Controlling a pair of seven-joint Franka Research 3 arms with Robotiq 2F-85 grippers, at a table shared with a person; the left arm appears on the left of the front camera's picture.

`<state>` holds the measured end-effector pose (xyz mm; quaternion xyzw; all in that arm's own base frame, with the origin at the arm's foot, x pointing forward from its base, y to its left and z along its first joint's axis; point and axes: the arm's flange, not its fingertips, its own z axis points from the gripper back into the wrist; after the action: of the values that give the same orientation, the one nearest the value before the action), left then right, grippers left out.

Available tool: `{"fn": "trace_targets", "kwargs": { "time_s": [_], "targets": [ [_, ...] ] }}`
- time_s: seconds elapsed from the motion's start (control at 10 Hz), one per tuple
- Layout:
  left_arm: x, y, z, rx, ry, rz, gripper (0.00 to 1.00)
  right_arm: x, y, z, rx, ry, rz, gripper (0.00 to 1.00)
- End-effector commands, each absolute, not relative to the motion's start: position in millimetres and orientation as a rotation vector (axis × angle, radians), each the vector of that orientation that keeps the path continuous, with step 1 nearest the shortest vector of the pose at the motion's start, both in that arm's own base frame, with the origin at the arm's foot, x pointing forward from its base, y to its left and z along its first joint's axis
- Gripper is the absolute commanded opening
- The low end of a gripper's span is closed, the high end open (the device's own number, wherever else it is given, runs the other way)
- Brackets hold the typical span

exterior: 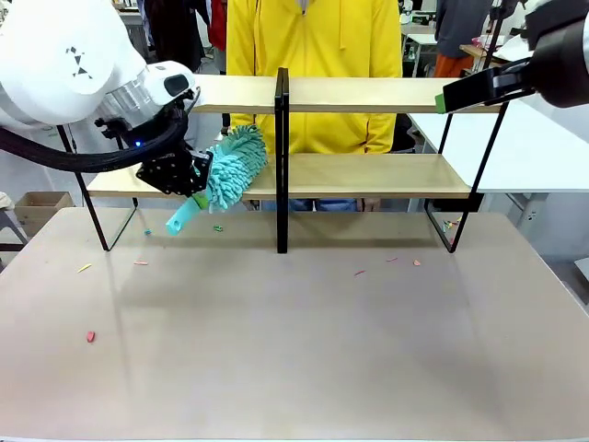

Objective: Clean the shelves.
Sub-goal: Clean another randomly selected level of the Shelf with the Duster.

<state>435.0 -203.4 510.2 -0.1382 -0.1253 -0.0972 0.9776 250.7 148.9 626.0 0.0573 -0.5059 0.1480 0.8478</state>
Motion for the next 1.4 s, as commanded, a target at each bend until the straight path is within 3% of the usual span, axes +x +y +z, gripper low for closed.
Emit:
{"fn": "trace_targets", "kwargs": {
  "time_s": [0.0,0.4,0.7,0.9,1.3],
  "targets": [
    [423,-193,525,-0.227,-0.254,-0.123,0.12,252,148,627,0.120,-1.067,0.315,1.00],
    [400,-143,524,-0.092,-0.143,0.103,0.12,252,148,627,0.120,-1.067,0.315,1.00],
    [402,-110,534,-0.114,-0.215,0.278,0.12,252,148,627,0.120,-1.067,0.315,1.00],
    [413,-75,536,0.008,-0.228,0.546,0.12,252,148,627,0.120,-1.067,0.315,1.00],
    [409,-71,542,-0.027,-0.309,0.474,0.12,252,148,627,0.120,-1.067,0.315,1.00]
  ]
}}
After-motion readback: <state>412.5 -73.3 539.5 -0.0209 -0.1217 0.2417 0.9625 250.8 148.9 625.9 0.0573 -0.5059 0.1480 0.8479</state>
